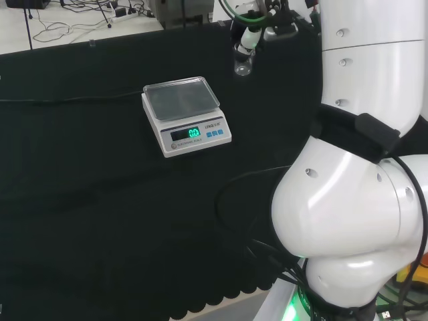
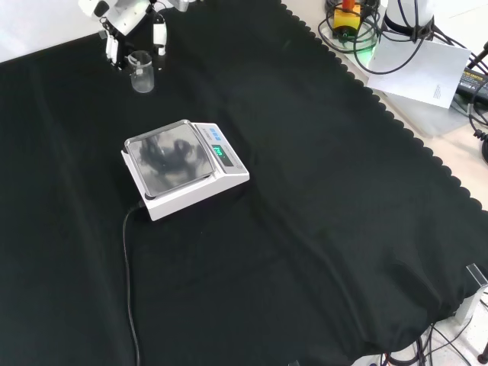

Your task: Put the beaker on the electronic balance.

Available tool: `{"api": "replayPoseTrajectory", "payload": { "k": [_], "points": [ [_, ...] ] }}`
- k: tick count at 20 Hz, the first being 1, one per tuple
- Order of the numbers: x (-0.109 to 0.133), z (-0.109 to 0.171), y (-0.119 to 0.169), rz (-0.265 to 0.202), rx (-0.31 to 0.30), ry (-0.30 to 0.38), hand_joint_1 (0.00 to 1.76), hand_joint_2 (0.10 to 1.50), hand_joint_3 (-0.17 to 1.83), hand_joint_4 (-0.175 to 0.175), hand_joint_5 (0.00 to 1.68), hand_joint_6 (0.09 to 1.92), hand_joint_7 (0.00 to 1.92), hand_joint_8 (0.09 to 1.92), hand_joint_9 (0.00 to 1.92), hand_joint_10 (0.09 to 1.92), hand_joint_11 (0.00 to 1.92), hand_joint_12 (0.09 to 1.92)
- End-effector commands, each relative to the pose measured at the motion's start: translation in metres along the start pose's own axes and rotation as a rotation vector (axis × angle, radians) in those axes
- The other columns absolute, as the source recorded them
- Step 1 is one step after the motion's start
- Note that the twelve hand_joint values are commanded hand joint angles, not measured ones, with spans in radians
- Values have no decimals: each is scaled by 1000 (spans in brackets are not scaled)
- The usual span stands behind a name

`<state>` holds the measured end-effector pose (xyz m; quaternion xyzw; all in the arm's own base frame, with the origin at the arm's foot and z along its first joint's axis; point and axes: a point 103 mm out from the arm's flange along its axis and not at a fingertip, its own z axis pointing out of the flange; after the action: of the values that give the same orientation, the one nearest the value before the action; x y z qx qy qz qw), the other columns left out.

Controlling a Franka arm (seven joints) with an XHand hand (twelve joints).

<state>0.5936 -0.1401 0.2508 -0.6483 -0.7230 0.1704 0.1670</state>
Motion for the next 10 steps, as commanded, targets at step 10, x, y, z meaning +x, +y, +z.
{"api": "replayPoseTrajectory", "payload": {
  "k": [10],
  "points": [
    [57, 3, 46, -156, 13, 13, 1148, 1131, 23, -175, 932, 1091, 964, 827, 1165, 763, 1111, 813]
  ]
}}
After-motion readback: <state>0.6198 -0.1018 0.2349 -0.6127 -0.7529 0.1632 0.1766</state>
